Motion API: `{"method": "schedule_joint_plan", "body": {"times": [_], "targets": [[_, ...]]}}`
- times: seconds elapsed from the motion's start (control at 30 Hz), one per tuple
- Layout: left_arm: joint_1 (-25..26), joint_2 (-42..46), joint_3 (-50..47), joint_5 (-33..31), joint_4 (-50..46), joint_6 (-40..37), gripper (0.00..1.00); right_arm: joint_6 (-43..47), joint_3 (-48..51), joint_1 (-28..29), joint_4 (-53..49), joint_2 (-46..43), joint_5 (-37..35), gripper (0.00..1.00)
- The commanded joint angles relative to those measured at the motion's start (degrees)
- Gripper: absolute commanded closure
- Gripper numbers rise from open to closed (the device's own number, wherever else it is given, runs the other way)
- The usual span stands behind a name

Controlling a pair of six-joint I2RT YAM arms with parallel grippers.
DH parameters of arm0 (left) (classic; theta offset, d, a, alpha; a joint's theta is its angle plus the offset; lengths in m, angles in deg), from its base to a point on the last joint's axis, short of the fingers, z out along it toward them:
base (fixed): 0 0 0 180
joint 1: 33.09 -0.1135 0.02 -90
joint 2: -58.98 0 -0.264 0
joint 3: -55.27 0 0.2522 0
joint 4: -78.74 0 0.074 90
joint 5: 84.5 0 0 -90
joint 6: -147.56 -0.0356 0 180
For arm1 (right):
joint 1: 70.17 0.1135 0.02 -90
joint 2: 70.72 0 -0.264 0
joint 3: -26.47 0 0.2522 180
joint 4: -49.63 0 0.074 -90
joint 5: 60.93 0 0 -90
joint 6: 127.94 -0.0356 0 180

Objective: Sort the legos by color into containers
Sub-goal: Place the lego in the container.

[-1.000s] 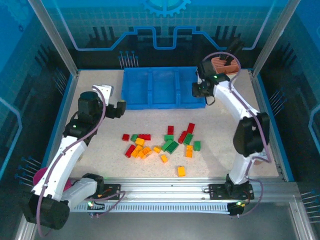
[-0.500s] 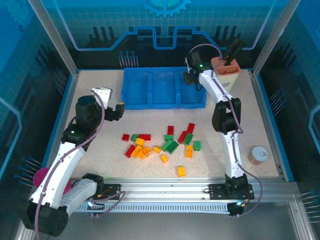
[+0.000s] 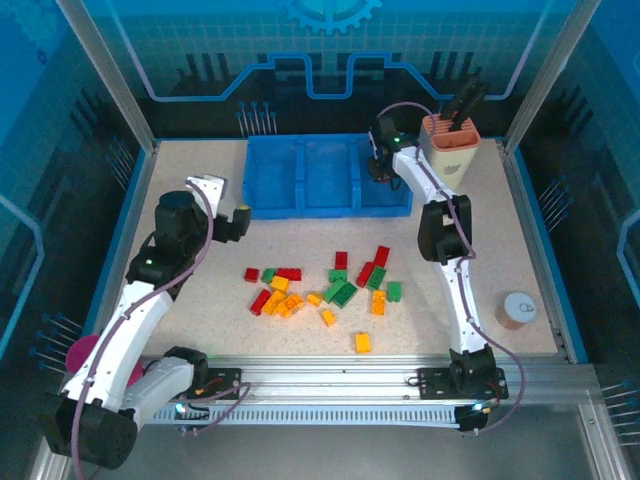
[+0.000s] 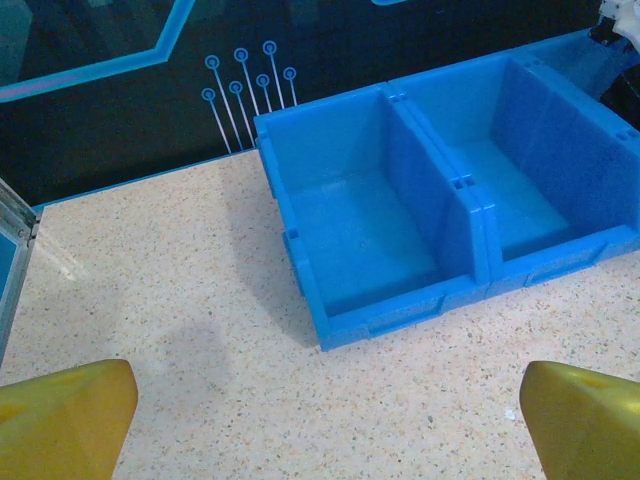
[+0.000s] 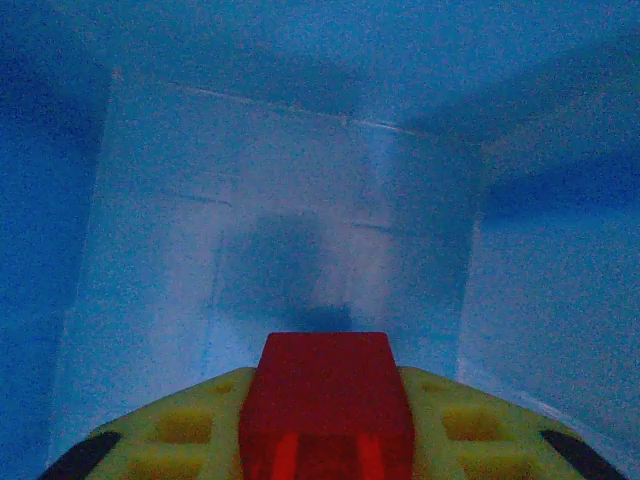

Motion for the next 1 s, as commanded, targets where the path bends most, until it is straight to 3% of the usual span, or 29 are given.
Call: {"method": "schedule_joint_plan", "body": {"times": [0.0, 0.23, 0.4, 0.57, 0.8, 0.97], "targets": [[0.3, -0.5, 0.2, -0.7, 1.7, -1.2, 0.01, -0.5, 0.6, -0.7, -0.2, -3.0, 1.3, 0.64], [0.5, -1.5, 1.0, 0.6, 1.9, -0.3, 0.01, -0.7, 3.9, -0.2, -1.0, -10.4, 4.2, 0.48], [0.9, -1.2, 1.1, 1.6, 2.1, 0.2, 0.01, -0.4, 13.1, 1.2, 0.6, -20.6, 4.9, 0.43], [1.4, -0.4, 1.5, 1.7, 1.6, 0.0, 0.01, -3.1, 28.4, 3.4, 1.5, -33.5, 4.6, 0.38], [2.1, 0.6, 0.6, 2.0, 1.8, -0.2, 0.01, -14.2, 58.9, 5.2, 6.6, -54.0, 6.1, 0.35], [2.6, 0.1, 0.9, 1.6, 1.3, -0.8, 0.01, -19.9, 73.8, 6.1, 7.6, -63.7, 11.5, 0.27]]}}
